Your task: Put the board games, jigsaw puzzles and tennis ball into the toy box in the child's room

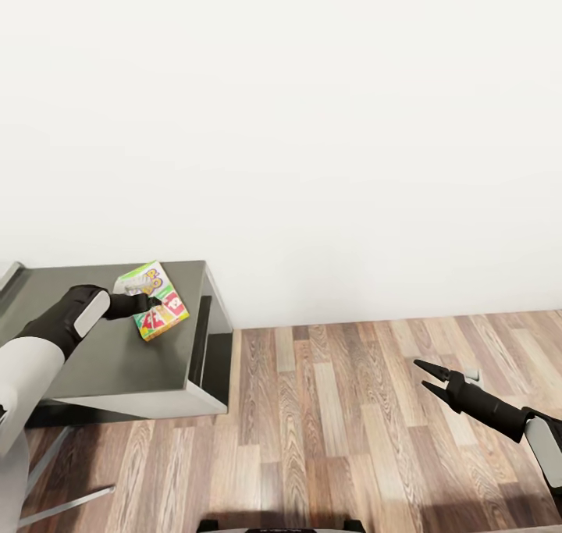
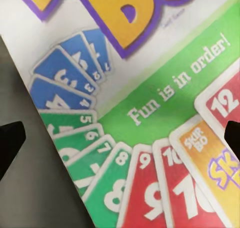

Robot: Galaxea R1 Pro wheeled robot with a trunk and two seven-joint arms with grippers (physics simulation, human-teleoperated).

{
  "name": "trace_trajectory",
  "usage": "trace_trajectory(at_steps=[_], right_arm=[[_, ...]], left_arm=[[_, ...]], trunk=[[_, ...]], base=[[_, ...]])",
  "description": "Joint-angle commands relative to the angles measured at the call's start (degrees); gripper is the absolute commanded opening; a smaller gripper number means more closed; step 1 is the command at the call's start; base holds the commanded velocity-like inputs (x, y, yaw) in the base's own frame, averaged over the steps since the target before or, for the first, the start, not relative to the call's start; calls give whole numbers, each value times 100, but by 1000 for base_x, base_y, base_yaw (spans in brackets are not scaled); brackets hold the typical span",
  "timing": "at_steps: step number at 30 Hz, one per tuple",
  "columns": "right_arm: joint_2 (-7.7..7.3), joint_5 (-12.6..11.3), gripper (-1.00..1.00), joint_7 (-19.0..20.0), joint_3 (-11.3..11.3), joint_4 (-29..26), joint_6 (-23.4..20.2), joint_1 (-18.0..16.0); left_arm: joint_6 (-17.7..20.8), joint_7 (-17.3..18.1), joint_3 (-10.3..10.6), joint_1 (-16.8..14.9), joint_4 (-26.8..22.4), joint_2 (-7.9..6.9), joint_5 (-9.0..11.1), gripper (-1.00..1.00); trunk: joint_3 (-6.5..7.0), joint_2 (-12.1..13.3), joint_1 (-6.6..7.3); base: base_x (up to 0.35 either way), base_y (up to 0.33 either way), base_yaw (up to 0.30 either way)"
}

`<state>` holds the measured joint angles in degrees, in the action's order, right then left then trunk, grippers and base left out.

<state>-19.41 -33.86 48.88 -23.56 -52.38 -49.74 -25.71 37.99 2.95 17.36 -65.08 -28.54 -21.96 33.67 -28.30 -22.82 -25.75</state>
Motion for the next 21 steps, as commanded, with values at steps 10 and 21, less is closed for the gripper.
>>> trace_trajectory(at_steps=[10,21], right_arm=[[4,3,100,16,-8,-1,-27,-4],[-1,3,100,16,-16,-1,-27,-4]], left_arm=[[-10,22,15,-5,2,-17,-19,100],[-11,21,20,-5,6,-30,-18,100]], trunk=[[-8,-9,-4],[-8,-9,-4]], base=[[136,106,0],[97,69,0]])
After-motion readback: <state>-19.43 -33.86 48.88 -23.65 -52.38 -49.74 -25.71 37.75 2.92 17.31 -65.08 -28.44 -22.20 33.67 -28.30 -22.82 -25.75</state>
